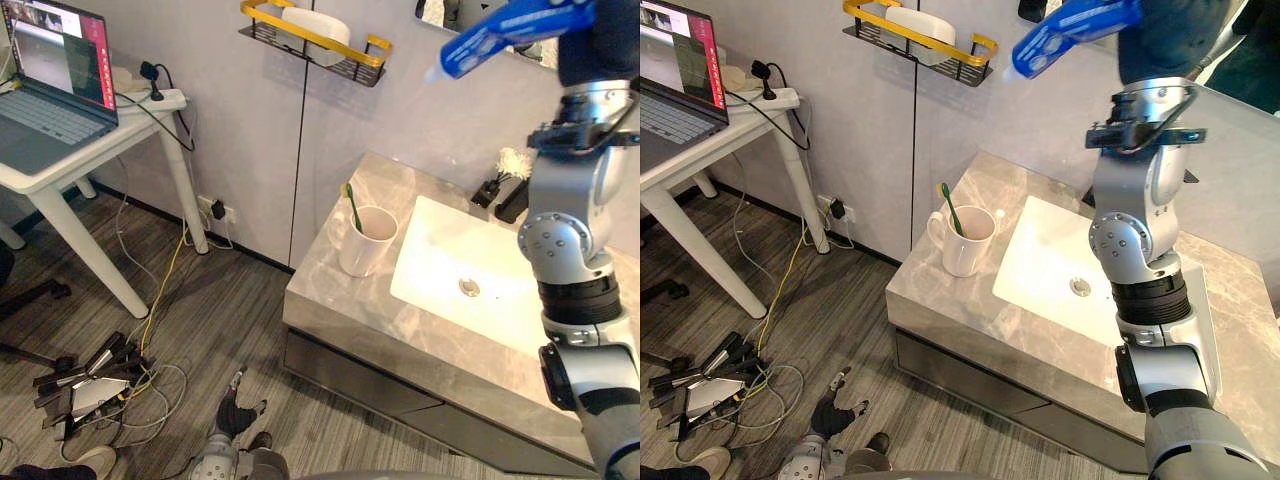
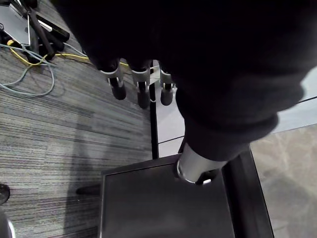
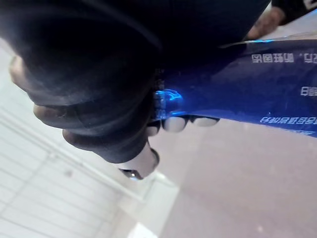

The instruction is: Organize washtable

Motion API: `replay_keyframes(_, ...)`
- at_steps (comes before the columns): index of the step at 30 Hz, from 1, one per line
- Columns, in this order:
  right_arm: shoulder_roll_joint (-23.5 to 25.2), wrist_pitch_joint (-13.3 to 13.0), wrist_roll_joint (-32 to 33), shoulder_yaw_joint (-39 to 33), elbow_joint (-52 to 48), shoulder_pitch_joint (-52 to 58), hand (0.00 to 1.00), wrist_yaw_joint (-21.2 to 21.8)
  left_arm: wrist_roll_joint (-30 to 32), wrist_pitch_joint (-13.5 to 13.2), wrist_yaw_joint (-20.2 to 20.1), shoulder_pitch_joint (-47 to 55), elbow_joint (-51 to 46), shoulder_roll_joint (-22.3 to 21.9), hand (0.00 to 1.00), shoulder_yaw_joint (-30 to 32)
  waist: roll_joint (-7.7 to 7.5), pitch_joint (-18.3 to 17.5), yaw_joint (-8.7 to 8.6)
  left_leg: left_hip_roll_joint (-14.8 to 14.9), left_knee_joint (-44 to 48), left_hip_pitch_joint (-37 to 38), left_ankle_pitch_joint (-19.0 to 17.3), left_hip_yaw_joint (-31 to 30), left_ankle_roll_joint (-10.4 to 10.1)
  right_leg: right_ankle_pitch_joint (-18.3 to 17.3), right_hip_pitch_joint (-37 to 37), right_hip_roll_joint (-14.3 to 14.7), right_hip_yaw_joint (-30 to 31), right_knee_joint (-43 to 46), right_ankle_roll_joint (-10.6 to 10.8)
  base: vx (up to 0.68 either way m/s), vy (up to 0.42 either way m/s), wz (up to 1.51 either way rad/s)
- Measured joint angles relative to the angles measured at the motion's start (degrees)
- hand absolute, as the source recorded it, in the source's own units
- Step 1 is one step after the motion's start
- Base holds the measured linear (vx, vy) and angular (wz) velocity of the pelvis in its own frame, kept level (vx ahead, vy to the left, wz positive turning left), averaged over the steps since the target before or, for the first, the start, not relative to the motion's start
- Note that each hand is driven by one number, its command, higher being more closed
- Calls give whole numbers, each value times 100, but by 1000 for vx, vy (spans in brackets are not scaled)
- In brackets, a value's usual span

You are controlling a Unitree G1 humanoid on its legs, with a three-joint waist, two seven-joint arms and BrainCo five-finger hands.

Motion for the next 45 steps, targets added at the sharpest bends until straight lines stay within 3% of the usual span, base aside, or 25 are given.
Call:
replay_keyframes(4, 1, 165, 41, 378, -131, 31, 100, 144, -19, 21, -3, -209, 395, 75, 0, 195, -39, 58, -19, 1, -5, -22, -1, 24, 2, 0, -44, -4, 34, 0, -2, -5, 2, -5)
replay_keyframes(10, -180, 328, 44, 442, -973, 792, 100, 511, -325, 165, -22, -252, 1121, 283, 0, 479, -212, 191, -86, -20, -6, -186, 1, -59, 3, -3, -151, -16, -74, 18, 3, 25, 1, 8)
replay_keyframes(16, -627, 375, 41, 385, -1532, 1718, 100, 730, -487, 235, -105, -283, 1788, 312, 0, 725, -257, 222, -246, -23, -2, -236, -9, -51, 14, -3, -216, -15, -62, 19, 4, 22, 2, -1)
replay_keyframes(23, -778, 374, 39, 181, -1833, 2210, 100, 912, -809, 259, -101, -374, 2218, 261, 0, 1018, -343, 289, -384, -23, 5, -260, -15, -39, 20, -4, -246, -15, -50, 18, 4, 0, 1, -1)
replay_keyframes(40, -778, 390, 39, 492, -1780, 2416, 100, 885, -1143, 255, -89, -531, 2389, 228, 0, 1087, -336, 421, -333, -40, 33, -480, -19, -113, 23, -2, -414, -16, -108, 20, 3, 2, 1, 1)
replay_keyframes(45, -776, 560, 41, 617, -1378, 2410, 100, 756, -1260, 261, -89, -650, 2454, 246, 0, 1044, -354, 503, -266, -54, 64, -601, -14, -217, 20, 1, -448, -10, -171, 20, 5, 34, 1, 7)
